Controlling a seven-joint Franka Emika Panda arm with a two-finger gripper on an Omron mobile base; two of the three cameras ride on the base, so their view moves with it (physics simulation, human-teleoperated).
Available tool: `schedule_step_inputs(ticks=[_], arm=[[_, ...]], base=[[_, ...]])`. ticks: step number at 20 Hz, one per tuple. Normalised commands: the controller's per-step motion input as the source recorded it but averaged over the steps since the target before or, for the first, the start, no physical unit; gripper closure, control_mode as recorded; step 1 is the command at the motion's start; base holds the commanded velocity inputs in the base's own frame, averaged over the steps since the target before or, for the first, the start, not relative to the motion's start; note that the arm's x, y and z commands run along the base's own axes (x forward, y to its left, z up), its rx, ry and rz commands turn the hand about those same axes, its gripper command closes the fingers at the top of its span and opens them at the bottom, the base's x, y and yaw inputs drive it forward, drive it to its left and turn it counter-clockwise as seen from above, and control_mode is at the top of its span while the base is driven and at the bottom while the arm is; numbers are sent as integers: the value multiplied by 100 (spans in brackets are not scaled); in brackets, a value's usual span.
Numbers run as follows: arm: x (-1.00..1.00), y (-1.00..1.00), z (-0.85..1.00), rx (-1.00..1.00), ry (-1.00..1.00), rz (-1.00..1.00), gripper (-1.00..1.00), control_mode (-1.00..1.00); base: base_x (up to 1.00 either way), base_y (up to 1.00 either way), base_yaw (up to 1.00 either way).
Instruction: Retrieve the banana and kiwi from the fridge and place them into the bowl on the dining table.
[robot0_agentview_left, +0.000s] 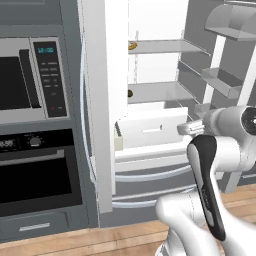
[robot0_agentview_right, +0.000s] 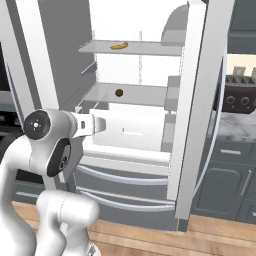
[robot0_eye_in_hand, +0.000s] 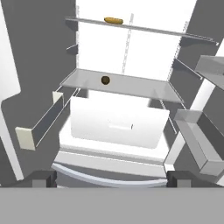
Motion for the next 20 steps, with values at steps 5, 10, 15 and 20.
schedule_step_inputs(ticks=[5,10,15,20], arm=[[-18,-2,0,0,0,-4,-100,-100],[-5,0,0,0,0,-3,-100,-100],[-8,0,0,0,0,-1,-100,-100],[0,-4,0,1,0,0,-100,-100]], base=[[0,0,0],[0,0,0],[0,0,0],[0,0,0]])
